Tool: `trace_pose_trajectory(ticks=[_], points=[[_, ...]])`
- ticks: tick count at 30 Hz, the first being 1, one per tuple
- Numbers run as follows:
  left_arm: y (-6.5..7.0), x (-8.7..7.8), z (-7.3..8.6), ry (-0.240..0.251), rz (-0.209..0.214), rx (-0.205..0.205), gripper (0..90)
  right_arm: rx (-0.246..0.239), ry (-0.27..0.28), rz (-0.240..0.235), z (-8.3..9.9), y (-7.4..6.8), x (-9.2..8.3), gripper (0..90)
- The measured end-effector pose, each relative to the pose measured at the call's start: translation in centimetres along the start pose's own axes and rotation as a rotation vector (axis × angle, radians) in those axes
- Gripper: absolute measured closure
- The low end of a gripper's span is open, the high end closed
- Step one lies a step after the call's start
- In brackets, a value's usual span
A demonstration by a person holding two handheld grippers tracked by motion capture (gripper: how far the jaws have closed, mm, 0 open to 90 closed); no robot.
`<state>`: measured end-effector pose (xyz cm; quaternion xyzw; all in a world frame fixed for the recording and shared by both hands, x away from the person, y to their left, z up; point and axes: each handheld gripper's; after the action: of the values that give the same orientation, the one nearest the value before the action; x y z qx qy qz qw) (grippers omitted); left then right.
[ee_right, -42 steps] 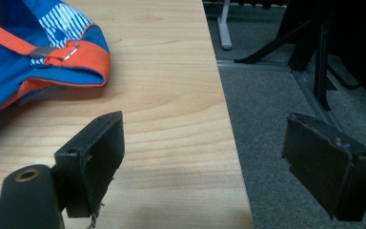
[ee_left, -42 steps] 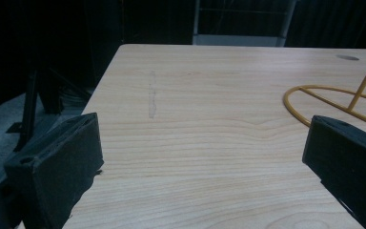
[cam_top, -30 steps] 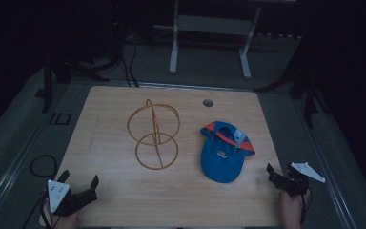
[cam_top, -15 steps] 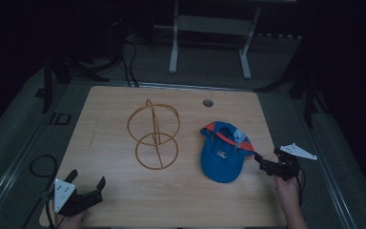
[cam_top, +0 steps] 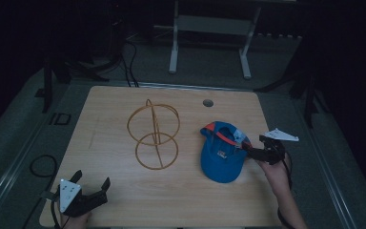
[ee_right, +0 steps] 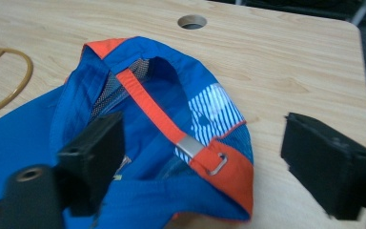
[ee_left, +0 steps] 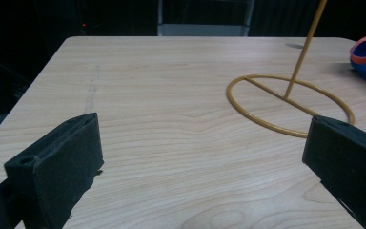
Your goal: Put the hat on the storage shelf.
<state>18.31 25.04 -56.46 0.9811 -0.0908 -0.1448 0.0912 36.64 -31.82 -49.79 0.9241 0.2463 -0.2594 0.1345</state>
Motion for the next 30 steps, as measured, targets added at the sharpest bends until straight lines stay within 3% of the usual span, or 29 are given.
trace_pose_trajectory(ticks=[1,9,12,14,22,30], points=[[0.1,0.0,0.0,0.001,0.006,-0.004,0.1,-0.027,-0.018,0.01,-0.3,0.0,0.8,21.5],[0.4,0.0,0.0,-0.004,0.018,0.011,0.1,-0.041,-0.073,-0.006,-0.6,0.4,4.0,22.9],[0.6,-0.2,-0.2,-0.004,-0.018,0.031,0.1,-0.044,-0.097,-0.002,-0.6,0.6,5.0,23.7],[0.6,-0.3,-0.3,-0.007,-0.031,0.025,0.1,-0.043,-0.101,-0.004,-0.6,0.8,5.5,24.3],[0.5,-0.3,-0.4,-0.042,-0.011,0.019,0.1,-0.019,-0.142,-0.005,-0.5,1.3,7.4,26.6],[0.6,-0.2,-0.2,-0.053,-0.003,0.022,0.6,-0.031,-0.191,0.002,0.1,1.5,8.5,36.2]])
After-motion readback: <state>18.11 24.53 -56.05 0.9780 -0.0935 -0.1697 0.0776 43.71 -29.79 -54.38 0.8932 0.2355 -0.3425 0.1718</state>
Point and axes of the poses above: each handheld gripper's, and its own axes: x roughly forward along the jaws, z roughly out of its underside, y roughly to its right, and after that the axes turned 9 degrees about -x, right-handed
